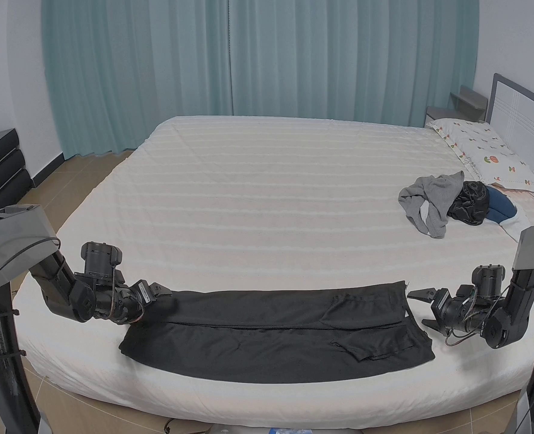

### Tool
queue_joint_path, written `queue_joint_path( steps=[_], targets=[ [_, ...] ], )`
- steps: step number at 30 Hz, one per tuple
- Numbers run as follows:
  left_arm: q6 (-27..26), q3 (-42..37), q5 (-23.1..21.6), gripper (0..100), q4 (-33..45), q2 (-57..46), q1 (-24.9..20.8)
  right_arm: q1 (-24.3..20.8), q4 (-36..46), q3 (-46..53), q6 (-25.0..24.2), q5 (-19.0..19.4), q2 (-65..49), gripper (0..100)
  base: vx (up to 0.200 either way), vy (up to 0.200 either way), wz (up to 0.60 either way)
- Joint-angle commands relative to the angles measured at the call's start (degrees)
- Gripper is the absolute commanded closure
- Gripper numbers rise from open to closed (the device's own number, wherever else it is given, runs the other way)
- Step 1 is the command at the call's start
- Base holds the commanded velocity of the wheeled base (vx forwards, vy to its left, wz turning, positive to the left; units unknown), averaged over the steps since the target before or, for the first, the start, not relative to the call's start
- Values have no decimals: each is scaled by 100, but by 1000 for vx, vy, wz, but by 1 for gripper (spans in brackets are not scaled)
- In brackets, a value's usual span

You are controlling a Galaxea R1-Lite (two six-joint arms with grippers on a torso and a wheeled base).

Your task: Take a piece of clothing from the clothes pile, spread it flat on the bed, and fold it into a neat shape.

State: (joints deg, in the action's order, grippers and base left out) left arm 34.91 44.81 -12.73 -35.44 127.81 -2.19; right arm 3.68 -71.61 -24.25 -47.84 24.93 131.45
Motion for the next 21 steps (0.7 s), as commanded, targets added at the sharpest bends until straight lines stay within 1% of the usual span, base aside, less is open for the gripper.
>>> queue_joint_path(
  steps=[1, 6, 10, 16, 21],
  targets=[
    [15, -131, -19, 0, 28, -502, 0, 1, -2, -1, 2, 3, 12, 0, 0, 0, 0],
    [24, -254, -37, 0, 11, -660, 0, 1, -11, -19, -6, 3, 12, 0, 0, 0, 0],
    [24, -245, -46, 0, 11, -660, 8, 10, -2, -10, -6, -14, 12, 0, -200, 0, 0],
    [24, -96, -72, 0, 19, -555, 88, 291, -2, -133, -6, -14, 47, 0, -200, 0, 0],
    [15, 133, -116, 0, 72, -485, 219, 326, -11, -194, -6, 3, 109, 0, 0, 0, 0]
  ],
)
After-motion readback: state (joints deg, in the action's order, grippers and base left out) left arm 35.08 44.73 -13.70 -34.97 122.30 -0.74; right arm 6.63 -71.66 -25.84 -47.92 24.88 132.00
